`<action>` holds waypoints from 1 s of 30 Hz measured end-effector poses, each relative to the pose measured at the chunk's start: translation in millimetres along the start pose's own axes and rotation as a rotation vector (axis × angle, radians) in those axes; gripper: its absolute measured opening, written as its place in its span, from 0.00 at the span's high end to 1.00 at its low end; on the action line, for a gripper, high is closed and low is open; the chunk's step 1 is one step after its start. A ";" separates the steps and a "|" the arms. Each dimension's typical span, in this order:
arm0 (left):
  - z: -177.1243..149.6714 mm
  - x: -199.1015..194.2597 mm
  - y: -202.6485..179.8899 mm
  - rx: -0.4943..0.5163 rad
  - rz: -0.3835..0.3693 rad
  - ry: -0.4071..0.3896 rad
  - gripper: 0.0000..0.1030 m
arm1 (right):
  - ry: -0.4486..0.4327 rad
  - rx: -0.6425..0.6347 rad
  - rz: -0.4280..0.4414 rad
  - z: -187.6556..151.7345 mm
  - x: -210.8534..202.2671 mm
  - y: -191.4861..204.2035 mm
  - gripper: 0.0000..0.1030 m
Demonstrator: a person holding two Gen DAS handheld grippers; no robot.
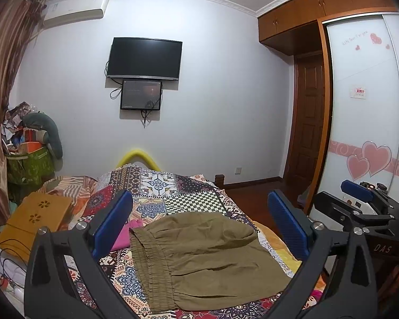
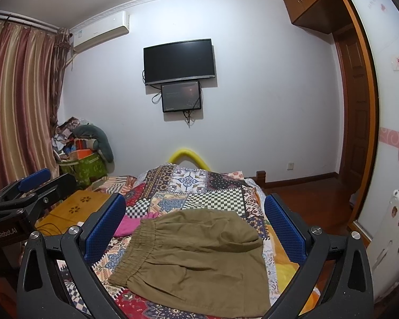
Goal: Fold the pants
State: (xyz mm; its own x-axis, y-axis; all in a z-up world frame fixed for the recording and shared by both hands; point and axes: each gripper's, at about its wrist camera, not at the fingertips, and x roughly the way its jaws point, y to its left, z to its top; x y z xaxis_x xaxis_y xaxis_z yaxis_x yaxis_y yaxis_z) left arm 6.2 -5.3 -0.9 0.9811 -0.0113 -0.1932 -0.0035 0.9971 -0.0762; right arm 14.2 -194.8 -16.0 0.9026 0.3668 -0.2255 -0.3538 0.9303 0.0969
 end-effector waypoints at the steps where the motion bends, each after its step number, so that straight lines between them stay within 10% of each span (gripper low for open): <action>1: -0.1 0.0 -0.1 0.000 0.001 0.000 0.01 | 0.000 0.000 0.000 0.0 0.0 -0.1 0.00; 30: -5.8 8.4 5.5 -0.004 -0.005 0.012 0.01 | 0.009 0.005 -0.002 -1.5 0.1 -2.1 0.00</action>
State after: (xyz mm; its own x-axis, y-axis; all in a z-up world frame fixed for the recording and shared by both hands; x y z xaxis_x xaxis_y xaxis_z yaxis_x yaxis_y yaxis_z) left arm 13.3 -0.4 -8.7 0.9786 -0.0169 -0.2050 0.0003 0.9967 -0.0807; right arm 14.6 -196.7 -17.7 0.9009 0.3652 -0.2345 -0.3509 0.9309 0.1014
